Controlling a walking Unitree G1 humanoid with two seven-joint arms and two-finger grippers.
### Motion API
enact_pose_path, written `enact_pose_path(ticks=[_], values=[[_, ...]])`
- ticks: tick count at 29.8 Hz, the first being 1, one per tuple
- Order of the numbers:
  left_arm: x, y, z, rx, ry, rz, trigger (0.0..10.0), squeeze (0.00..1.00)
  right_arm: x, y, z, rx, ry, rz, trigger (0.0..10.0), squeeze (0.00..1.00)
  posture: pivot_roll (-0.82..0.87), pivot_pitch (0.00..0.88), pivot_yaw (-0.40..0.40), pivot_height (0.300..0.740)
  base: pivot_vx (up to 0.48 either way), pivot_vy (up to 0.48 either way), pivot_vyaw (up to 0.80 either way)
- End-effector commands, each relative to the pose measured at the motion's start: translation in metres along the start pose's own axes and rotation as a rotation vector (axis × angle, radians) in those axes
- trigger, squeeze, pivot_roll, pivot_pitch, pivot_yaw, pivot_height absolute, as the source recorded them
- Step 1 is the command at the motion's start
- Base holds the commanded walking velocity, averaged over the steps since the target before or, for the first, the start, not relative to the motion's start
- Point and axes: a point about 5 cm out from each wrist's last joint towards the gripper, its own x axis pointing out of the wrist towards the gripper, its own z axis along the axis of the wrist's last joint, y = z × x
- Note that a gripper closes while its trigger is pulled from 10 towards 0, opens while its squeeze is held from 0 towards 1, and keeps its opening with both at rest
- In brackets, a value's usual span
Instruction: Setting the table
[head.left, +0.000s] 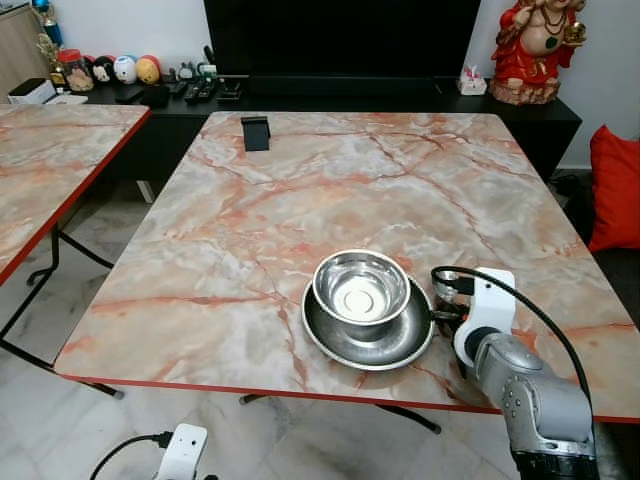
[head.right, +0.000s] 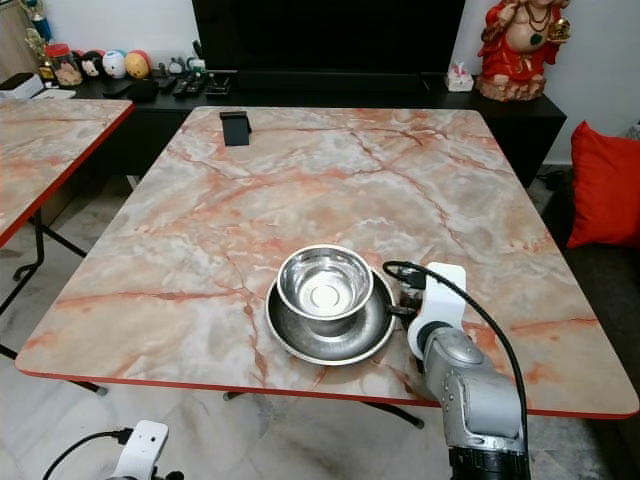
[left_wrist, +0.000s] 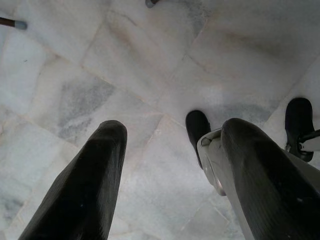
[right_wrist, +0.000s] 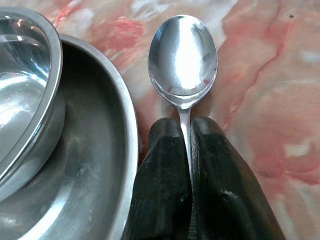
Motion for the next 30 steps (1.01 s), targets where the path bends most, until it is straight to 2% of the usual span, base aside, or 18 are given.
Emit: enact_pose_path(ticks=[1,30], values=[[0.000,0.001,-0.002,0.011,0.019,0.003,10.0,0.00,0.001,0.002,0.004,0.010,-0.020,0.008,10.0,0.00,-0.04,0.000,-0.009,0.740,0.000,0.000,0.00],[-0.001,0.002,-0.004,0.025,0.020,0.000,10.0,0.00,0.005,-0.008,-0.018,-0.026,0.017,-0.026,10.0,0.00,-0.04,0.000,0.000,0.740,0.000,0.000,0.00]])
